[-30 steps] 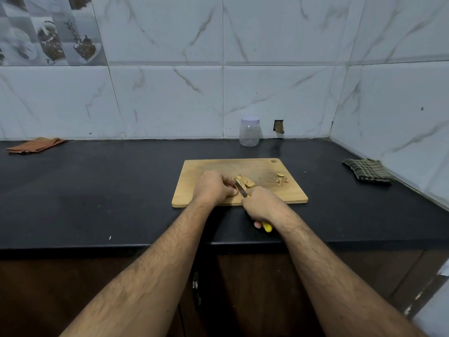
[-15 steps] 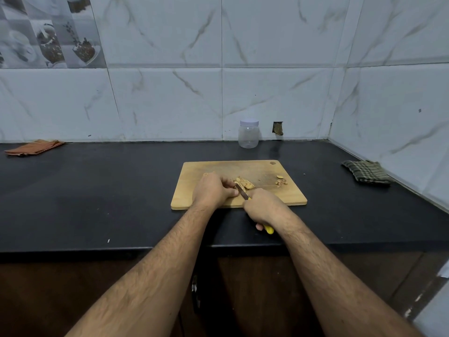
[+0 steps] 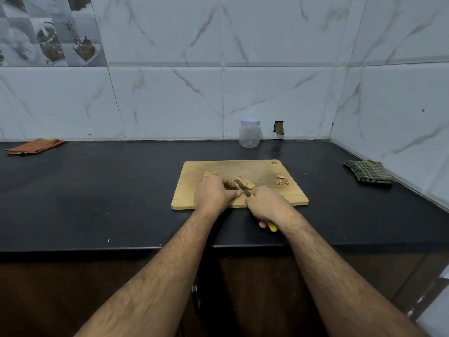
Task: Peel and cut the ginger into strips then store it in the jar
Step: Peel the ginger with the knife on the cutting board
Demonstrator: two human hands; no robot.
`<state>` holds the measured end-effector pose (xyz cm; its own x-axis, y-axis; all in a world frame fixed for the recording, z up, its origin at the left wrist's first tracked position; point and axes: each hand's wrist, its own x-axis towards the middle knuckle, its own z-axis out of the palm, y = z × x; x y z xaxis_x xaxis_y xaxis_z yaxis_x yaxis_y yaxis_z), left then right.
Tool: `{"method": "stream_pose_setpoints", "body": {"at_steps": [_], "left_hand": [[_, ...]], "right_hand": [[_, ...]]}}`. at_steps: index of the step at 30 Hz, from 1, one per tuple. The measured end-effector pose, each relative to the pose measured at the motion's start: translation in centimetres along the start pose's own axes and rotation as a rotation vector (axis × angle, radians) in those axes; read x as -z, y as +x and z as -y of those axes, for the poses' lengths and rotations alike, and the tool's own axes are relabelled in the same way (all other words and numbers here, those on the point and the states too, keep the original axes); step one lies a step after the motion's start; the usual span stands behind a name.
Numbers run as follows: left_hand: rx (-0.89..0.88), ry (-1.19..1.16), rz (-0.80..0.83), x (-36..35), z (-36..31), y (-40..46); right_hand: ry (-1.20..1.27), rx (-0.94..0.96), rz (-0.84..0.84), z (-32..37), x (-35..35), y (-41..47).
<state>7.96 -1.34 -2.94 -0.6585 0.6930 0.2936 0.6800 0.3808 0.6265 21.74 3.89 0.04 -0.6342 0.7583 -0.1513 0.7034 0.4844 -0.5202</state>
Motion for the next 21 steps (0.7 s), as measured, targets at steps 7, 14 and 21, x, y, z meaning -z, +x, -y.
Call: {"method": "stream_pose_setpoints", "body": {"at_steps": [7, 14, 21], "left_hand": [[0.008, -0.002, 0.004, -0.08, 0.02, -0.01], [0.0, -0.004, 0.005, 0.01, -0.02, -0.12], [-0.005, -0.005, 0.009, 0.02, -0.01, -0.07]], "right_hand": [[0.019, 0.011, 0.001, 0.15, 0.16, -0.05], [-0.019, 0.033, 0.016, 0.35, 0.3, 0.01], [-0.107, 0.03, 0.012, 0.68, 0.62, 0.01]]}}
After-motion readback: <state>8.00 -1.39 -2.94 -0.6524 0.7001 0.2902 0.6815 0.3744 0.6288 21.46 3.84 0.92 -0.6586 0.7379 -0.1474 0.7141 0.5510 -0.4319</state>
